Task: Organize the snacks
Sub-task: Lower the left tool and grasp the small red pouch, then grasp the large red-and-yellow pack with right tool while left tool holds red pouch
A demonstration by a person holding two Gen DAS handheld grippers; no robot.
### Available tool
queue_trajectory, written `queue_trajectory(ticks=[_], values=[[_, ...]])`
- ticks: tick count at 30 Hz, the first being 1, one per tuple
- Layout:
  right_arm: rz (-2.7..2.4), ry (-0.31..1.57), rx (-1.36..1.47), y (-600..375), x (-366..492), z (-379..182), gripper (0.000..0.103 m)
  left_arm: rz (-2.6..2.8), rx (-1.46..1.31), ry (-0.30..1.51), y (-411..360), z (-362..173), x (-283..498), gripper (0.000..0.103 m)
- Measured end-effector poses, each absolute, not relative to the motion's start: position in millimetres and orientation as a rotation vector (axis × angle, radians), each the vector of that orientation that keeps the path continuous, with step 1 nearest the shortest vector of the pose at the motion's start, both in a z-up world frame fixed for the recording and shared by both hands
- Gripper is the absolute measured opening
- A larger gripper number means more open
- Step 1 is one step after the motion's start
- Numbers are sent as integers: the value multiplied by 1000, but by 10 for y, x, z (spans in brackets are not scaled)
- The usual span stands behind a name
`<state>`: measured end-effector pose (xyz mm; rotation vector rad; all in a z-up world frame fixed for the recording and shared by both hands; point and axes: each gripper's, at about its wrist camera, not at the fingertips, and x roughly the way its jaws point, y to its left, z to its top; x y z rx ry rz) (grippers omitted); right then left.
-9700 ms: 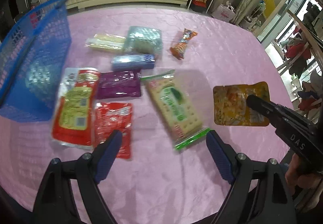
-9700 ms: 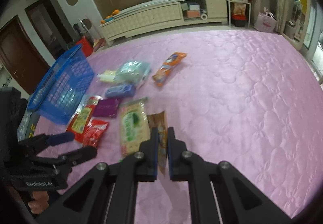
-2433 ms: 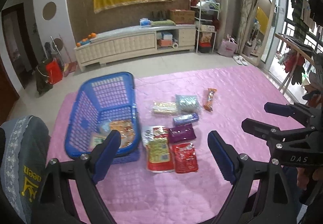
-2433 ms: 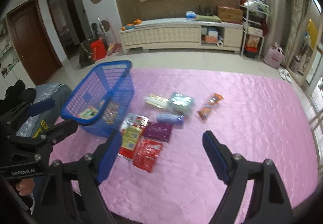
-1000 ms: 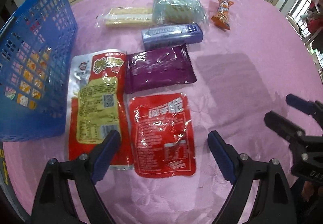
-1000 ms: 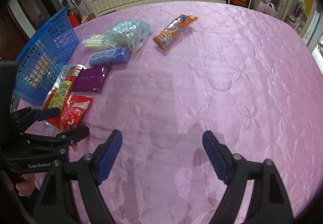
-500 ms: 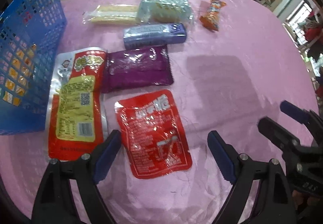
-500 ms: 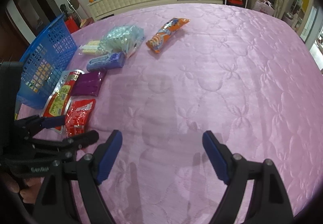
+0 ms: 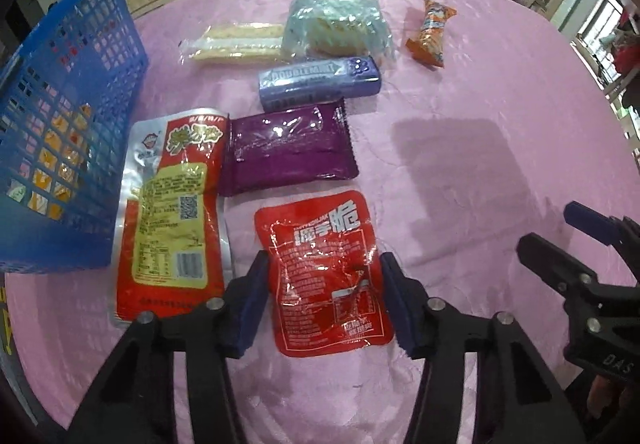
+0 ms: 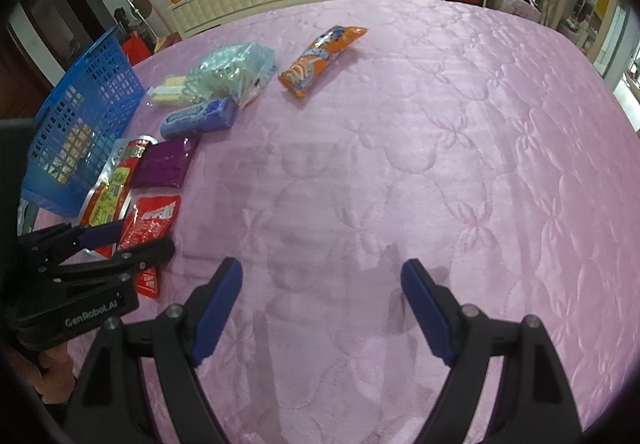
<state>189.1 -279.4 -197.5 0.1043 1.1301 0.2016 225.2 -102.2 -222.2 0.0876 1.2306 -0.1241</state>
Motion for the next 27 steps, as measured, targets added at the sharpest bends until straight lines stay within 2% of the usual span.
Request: queue_trajectory(ticks=[1, 2, 3, 19, 27], values=[[204, 1131, 103, -2787, 1891, -1976, 85, -128, 97, 1214, -1027, -2198, 2223, 42], [205, 1131, 102, -2779, 1888, -1974, 85, -125, 106, 1196, -1008, -2136, 2194, 32], [206, 1132, 98, -2762, 1888, -1973, 85, -130, 101, 1190, -1002, -2103, 2174, 31], [298, 1151, 92, -2260, 1852, -1841, 85, -72, -82, 1052, -214, -1613, 1480, 30], [424, 1134, 76, -1500, 1806, -1719, 85, 107, -202, 998, 625, -1535, 1137, 30]])
